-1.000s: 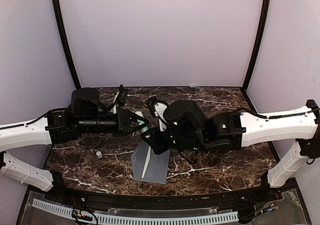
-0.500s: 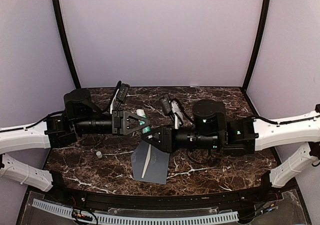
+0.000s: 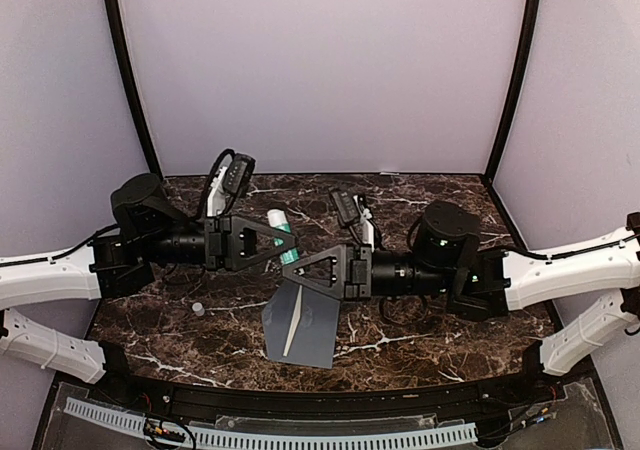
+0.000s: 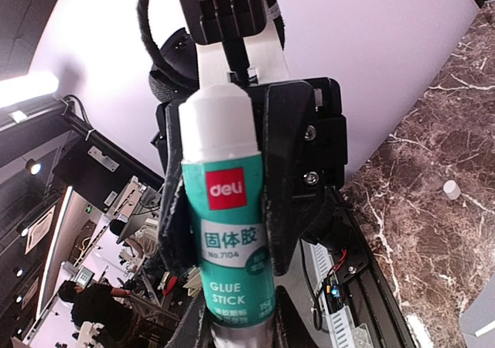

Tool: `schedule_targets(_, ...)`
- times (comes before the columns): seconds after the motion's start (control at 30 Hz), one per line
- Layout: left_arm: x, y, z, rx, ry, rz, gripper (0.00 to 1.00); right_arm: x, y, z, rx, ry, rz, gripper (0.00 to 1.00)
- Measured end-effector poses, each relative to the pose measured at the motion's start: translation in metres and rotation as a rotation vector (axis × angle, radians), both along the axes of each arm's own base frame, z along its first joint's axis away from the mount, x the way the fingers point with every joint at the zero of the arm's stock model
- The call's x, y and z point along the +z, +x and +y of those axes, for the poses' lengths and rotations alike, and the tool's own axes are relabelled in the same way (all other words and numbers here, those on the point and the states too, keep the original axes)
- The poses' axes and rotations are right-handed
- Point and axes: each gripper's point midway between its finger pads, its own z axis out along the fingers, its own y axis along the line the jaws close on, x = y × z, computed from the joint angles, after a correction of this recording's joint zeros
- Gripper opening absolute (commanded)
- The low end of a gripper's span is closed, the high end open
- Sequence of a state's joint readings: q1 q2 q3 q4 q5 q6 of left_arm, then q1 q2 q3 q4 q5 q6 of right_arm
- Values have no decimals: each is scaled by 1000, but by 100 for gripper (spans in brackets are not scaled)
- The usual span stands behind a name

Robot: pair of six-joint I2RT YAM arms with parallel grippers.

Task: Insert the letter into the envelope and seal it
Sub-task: Unscrew the solid glue.

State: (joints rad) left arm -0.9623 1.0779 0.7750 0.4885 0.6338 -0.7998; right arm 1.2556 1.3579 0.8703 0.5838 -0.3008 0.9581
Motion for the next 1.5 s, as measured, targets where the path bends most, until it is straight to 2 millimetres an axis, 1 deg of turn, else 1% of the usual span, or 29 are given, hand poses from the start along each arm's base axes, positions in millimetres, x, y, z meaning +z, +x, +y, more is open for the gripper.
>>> schedule_targets(0.07, 4, -2, 1, -7, -16, -9, 0, 4, -2, 0, 12, 17, 3, 12)
schedule_targets(0.13, 6, -3, 2, -6, -26, -12, 0, 6, -3, 0, 18, 22, 3, 21)
schedule_targets(0.17, 7, -2, 2, -1, -28, -13, 0, 6, -3, 0, 19, 23, 2, 28)
schedule_targets(0.27, 7, 1, 4, 33, -25, -13, 0, 5, 0, -1, 5, 15, 6, 44)
schedule_targets(0.33, 5, 11, 9, 107, -4, 5, 0, 3, 5, -4, -24, -4, -3, 53)
schedule_targets(0.4, 2, 22, 16, 194, 23, 33, 0, 1, 10, -6, -56, -38, -11, 57)
schedule_targets(0.5, -8, 38, 23, 299, 68, 79, 0, -2, 21, -8, -125, -113, -41, 60)
schedule_targets(0.6, -25, 49, 27, 370, 128, 132, 0, -7, 28, -9, -173, -187, -74, 62)
schedule_targets(0.7, -40, 55, 29, 406, 179, 178, 0, -15, 29, -8, -195, -246, -104, 63)
schedule_targets(0.83, -53, 58, 26, 415, 216, 216, 0, -32, 31, 3, -233, -357, -137, 62)
schedule_targets(0.97, -58, 59, 24, 413, 227, 237, 0, -53, 38, 10, -272, -452, -162, 57)
schedule_targets(1.1, -60, 58, 23, 405, 231, 240, 0, -65, 40, 12, -284, -511, -181, 50)
schedule_targets(1.23, -62, 56, 21, 388, 236, 243, 0, -67, 42, 12, -295, -527, -197, 44)
schedule_targets(1.37, -64, 55, 19, 376, 241, 246, 0, -63, 45, 12, -305, -535, -213, 37)
schedule_targets(1.5, -65, 53, 17, 363, 245, 249, 0, -60, 45, 13, -307, -533, -223, 27)
